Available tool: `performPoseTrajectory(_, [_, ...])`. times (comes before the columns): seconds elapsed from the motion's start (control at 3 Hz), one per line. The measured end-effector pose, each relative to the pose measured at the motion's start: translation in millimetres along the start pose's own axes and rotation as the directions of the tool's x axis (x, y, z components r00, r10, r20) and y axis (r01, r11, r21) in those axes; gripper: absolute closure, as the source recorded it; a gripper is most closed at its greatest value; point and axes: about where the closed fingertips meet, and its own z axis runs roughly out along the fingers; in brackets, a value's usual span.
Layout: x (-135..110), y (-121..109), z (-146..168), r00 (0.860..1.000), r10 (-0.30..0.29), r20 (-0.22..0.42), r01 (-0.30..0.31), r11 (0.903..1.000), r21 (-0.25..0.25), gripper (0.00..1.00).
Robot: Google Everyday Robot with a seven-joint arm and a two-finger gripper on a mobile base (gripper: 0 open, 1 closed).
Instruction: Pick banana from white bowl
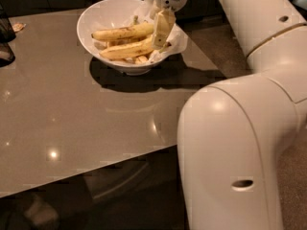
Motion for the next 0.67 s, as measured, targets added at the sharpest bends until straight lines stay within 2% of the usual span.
performPoseTrajectory(0.33, [-5.8,-6.1,13.8,1.000,-0.003,-0.006,0.003,0.9999,-0.013,0.45])
performPoseTrajectory(0.67, [-11.4,-9.3,25.7,1.000,-0.012,-0.011,0.011,0.9995,-0.028,0.50])
